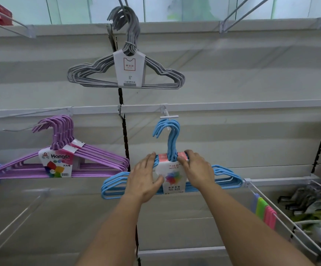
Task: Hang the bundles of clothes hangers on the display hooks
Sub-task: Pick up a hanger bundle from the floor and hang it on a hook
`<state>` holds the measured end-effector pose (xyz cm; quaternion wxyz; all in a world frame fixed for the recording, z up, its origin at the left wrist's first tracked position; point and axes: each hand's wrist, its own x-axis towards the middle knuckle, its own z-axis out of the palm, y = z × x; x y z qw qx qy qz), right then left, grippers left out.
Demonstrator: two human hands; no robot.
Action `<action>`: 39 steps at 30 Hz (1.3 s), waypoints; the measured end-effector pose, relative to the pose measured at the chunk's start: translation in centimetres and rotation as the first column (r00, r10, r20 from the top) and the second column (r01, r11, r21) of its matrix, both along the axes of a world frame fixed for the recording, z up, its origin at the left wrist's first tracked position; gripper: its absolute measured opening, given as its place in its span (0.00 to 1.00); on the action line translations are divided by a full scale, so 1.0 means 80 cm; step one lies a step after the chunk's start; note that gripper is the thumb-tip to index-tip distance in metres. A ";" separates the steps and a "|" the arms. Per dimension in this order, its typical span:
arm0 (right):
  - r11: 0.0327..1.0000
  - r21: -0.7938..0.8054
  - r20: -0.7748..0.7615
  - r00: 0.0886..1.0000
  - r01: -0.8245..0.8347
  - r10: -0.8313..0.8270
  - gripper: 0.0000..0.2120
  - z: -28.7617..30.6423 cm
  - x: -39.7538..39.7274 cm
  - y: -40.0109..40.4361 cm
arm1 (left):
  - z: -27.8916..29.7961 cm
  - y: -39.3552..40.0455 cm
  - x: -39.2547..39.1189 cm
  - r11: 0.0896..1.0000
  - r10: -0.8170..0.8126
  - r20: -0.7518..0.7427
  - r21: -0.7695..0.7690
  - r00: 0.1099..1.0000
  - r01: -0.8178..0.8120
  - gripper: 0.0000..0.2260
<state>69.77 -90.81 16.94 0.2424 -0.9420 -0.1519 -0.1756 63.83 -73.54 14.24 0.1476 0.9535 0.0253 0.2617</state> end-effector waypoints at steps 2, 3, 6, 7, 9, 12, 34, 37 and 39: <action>1.000 0.013 -0.015 1.000 -0.006 0.006 0.24 0.000 0.001 0.003 | 0.001 -0.002 0.005 0.999 0.034 0.018 -0.034 0.999 -0.033 0.31; 1.000 0.023 -0.024 1.000 -0.008 0.009 0.25 -0.001 0.002 0.005 | 0.002 -0.003 0.009 0.996 0.057 0.041 -0.063 0.998 -0.054 0.29; 0.999 0.042 -0.032 0.999 0.011 -0.009 0.25 0.000 0.006 0.008 | 0.011 -0.005 0.021 0.991 0.080 0.054 -0.116 0.995 -0.074 0.25; 0.999 0.040 -0.029 0.999 0.022 -0.021 0.25 0.001 0.006 0.009 | 0.013 -0.005 0.024 0.990 0.070 0.038 -0.124 0.997 -0.065 0.25; 0.998 0.034 -0.029 0.999 0.044 -0.043 0.25 0.004 0.008 0.010 | 0.015 -0.006 0.028 0.989 0.057 0.014 -0.141 0.998 -0.054 0.24; 0.998 0.026 -0.039 0.997 0.063 -0.062 0.26 0.009 0.012 0.011 | 0.016 -0.010 0.034 0.984 0.060 0.003 -0.170 0.998 -0.058 0.22; 0.999 -0.018 -0.067 0.997 -0.034 0.032 0.30 -0.010 0.000 -0.019 | 0.016 -0.049 0.021 0.920 0.282 -0.038 -0.273 0.959 -0.282 0.24; 0.998 -0.019 -0.075 0.996 -0.052 0.050 0.29 -0.014 -0.008 -0.026 | 0.012 -0.054 0.012 0.916 0.270 -0.047 -0.297 0.962 -0.271 0.26; 0.998 -0.026 -0.082 0.995 -0.064 0.061 0.30 -0.016 -0.012 -0.031 | 0.009 -0.057 0.005 0.910 0.264 -0.049 -0.318 0.963 -0.266 0.26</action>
